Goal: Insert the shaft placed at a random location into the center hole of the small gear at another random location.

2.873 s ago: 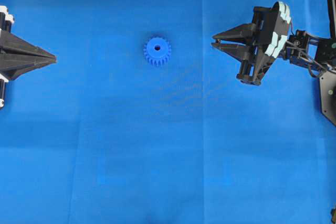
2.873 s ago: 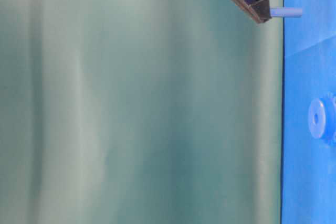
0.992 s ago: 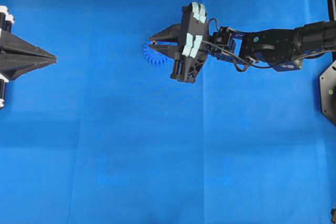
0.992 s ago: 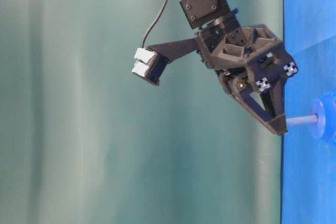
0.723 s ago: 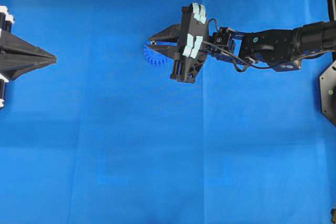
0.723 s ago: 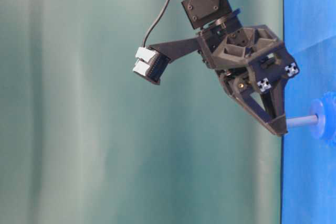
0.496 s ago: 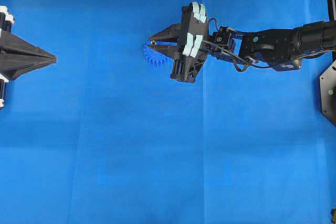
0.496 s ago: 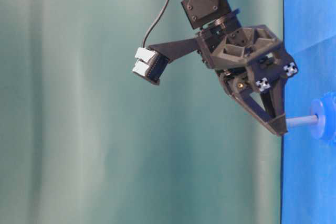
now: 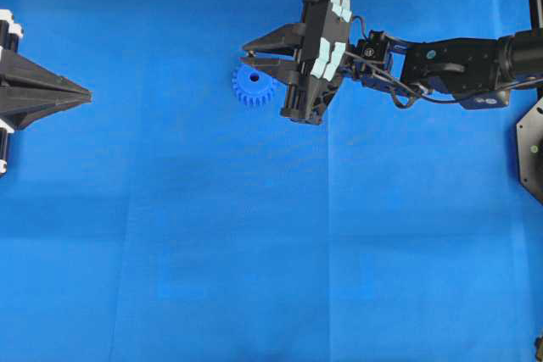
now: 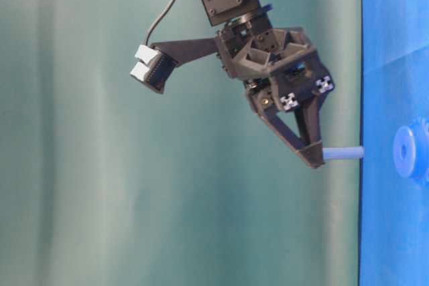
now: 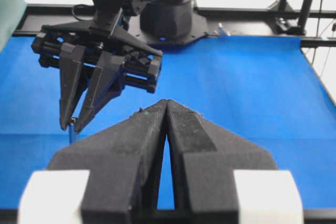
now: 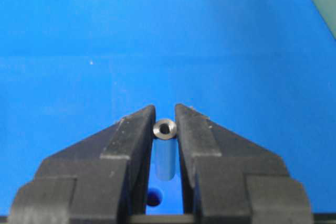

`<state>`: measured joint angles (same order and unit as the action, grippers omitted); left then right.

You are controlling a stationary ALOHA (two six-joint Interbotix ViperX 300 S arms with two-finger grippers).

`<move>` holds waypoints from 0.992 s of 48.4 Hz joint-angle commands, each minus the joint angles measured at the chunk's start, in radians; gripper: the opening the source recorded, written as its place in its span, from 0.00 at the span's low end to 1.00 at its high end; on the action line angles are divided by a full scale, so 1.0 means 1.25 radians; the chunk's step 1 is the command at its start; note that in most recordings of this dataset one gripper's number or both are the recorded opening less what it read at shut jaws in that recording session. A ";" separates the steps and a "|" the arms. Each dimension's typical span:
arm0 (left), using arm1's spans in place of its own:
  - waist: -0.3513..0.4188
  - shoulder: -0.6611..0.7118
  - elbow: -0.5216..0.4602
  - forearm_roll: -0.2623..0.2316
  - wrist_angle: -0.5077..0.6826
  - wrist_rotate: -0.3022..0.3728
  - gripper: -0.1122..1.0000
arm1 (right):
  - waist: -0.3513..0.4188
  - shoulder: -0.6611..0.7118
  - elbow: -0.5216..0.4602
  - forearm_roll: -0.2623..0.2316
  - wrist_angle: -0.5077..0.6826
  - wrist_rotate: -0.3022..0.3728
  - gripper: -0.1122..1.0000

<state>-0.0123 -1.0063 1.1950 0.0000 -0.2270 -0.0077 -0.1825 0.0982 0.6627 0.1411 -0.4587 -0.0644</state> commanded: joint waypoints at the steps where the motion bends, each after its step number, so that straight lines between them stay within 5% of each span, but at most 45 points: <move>1: -0.001 0.002 -0.009 0.000 -0.004 -0.001 0.10 | -0.005 -0.018 -0.005 0.000 -0.020 0.000 0.13; 48: -0.001 0.002 -0.009 0.001 -0.006 0.000 0.10 | 0.006 0.066 0.000 0.029 -0.067 0.011 0.13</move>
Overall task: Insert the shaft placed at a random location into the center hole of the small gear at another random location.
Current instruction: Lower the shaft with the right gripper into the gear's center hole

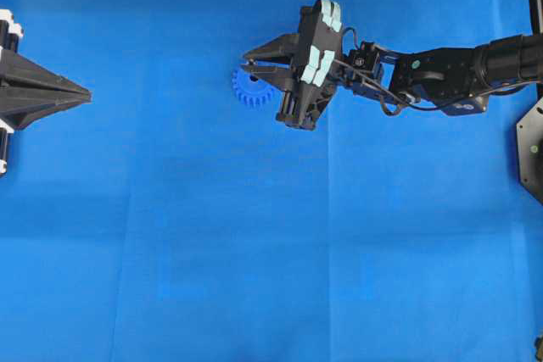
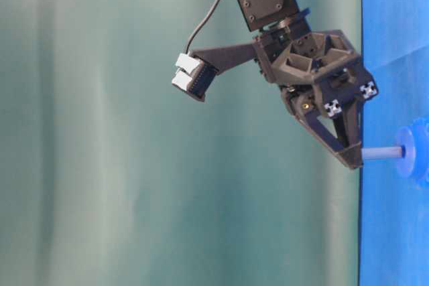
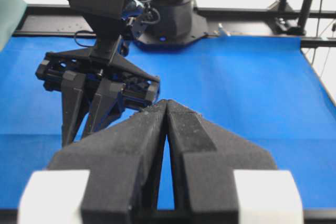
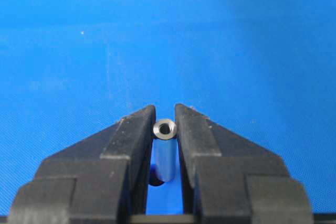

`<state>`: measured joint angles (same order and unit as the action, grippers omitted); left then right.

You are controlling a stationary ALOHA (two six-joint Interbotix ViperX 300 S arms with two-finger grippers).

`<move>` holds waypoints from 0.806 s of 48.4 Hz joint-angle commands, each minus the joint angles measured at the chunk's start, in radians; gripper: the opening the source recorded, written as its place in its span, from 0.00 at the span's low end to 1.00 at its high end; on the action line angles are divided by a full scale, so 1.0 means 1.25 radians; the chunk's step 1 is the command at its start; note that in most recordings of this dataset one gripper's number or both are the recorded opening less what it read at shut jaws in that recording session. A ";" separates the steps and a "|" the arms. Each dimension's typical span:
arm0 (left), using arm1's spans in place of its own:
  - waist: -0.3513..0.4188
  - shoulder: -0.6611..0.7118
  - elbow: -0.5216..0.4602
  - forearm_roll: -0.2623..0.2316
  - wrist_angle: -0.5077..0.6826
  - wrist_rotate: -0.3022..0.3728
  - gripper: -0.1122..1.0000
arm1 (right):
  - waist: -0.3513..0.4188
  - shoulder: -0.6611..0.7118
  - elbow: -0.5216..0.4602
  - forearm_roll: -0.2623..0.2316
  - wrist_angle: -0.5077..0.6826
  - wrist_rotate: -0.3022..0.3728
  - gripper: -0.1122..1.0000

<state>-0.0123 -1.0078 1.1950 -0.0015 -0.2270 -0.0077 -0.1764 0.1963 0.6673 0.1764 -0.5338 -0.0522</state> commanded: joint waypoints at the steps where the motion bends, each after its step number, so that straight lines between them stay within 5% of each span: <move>1: -0.001 0.004 -0.009 0.001 -0.006 0.000 0.10 | 0.000 -0.012 -0.004 0.001 -0.007 0.001 0.13; 39: -0.001 -0.002 -0.010 0.001 -0.005 -0.001 0.10 | 0.011 -0.077 0.005 0.000 -0.001 -0.002 0.13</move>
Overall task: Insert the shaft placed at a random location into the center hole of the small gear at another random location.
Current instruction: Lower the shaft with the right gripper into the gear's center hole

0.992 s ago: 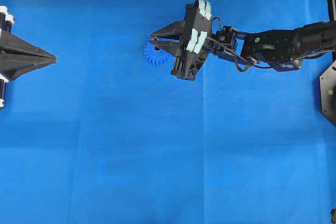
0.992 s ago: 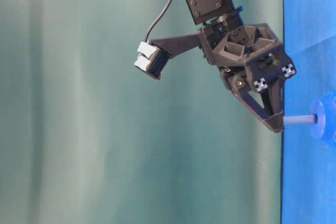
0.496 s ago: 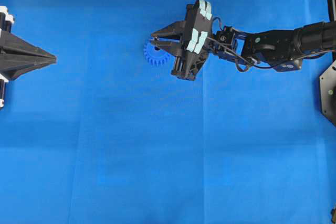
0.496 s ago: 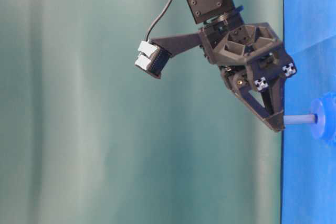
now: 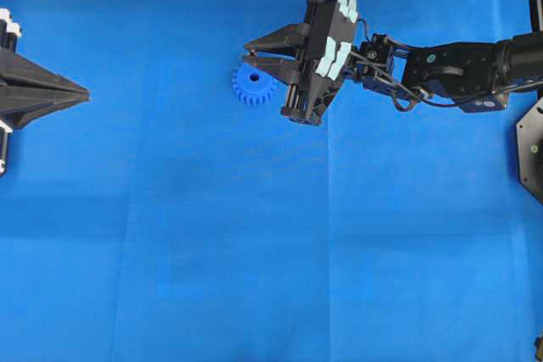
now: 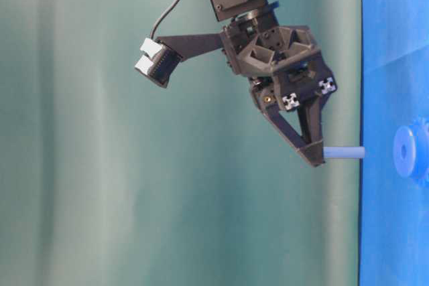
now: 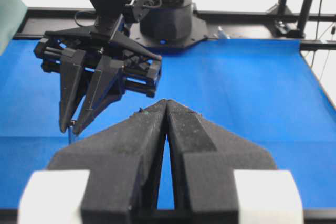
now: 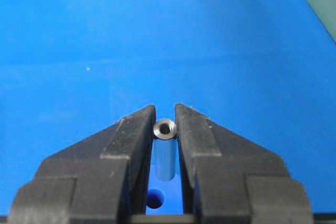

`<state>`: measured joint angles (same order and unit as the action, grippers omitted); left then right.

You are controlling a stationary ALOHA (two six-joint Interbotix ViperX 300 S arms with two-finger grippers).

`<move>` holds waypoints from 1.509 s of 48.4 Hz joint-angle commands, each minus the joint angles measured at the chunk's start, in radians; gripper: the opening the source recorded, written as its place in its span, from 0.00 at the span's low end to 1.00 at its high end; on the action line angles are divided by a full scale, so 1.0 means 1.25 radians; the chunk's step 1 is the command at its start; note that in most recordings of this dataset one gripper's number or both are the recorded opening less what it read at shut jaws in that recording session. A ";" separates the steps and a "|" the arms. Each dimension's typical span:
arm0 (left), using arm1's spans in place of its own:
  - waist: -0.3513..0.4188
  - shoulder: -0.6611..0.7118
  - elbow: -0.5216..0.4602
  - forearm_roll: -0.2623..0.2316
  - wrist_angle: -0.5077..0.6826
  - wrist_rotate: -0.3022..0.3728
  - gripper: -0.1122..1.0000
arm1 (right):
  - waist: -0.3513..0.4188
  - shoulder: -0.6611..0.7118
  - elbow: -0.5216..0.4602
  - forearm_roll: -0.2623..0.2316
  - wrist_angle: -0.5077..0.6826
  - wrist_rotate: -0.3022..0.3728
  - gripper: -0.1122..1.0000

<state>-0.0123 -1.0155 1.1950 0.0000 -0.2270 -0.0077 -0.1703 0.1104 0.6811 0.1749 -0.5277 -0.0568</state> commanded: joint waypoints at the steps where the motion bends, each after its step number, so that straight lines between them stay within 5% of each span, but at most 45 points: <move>1: -0.001 0.002 -0.010 0.000 -0.005 -0.001 0.10 | 0.006 -0.005 -0.006 0.001 -0.006 0.002 0.13; 68: -0.001 0.004 -0.009 0.001 -0.002 -0.001 0.10 | -0.001 0.137 -0.027 0.021 -0.027 0.010 0.13; 73: -0.001 0.004 -0.009 0.000 -0.002 -0.001 0.10 | -0.001 0.137 -0.027 0.021 -0.018 0.010 0.22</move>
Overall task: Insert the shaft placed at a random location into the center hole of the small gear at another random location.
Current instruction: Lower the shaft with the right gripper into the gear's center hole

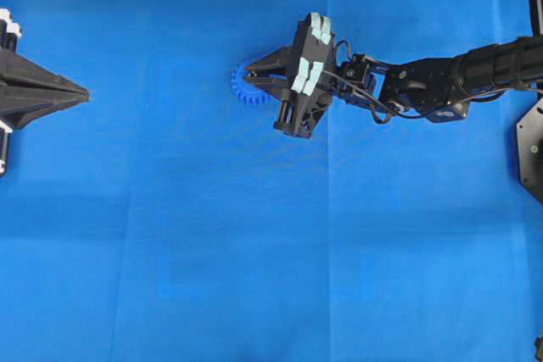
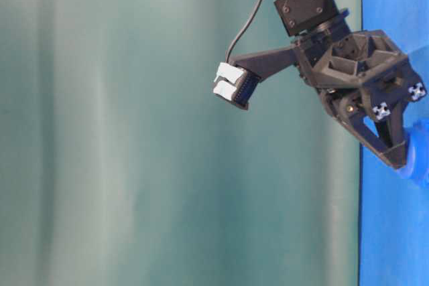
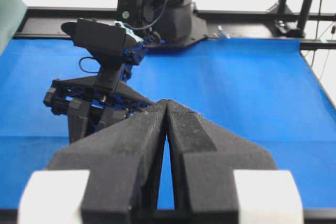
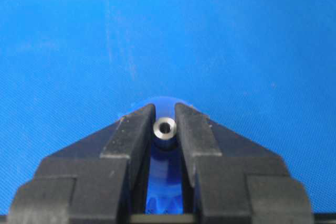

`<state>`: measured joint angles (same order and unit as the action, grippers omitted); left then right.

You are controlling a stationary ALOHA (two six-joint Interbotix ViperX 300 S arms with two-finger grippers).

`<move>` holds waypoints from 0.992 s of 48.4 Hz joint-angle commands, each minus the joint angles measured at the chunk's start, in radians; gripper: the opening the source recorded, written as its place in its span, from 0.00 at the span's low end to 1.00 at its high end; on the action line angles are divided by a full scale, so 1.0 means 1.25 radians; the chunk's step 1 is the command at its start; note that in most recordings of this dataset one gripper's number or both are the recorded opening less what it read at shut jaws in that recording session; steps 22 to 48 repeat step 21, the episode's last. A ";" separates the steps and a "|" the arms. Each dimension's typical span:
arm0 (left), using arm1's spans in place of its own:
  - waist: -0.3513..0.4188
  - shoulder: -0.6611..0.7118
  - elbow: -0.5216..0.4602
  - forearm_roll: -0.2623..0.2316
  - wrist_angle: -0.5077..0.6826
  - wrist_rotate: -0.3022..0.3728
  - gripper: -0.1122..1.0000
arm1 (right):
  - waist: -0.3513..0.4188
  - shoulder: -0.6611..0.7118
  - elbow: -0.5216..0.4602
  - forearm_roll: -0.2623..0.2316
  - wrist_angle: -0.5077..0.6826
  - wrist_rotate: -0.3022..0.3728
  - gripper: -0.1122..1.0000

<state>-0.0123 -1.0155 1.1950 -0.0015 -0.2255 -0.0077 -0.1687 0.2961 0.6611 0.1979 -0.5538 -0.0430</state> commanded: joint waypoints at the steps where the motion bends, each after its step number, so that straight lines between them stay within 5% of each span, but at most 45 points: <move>1: -0.001 0.004 -0.009 0.001 -0.004 -0.001 0.10 | -0.002 -0.010 -0.010 0.002 0.002 0.000 0.25; 13: -0.001 0.004 -0.009 0.001 -0.004 -0.001 0.10 | -0.002 -0.023 -0.009 0.009 0.005 0.001 0.84; 21: -0.001 0.004 -0.010 0.001 -0.004 -0.001 0.10 | -0.001 -0.066 0.002 0.009 0.004 0.000 0.77; 48: -0.001 0.004 -0.010 0.001 -0.004 -0.001 0.10 | -0.001 -0.066 0.002 0.009 0.004 0.000 0.77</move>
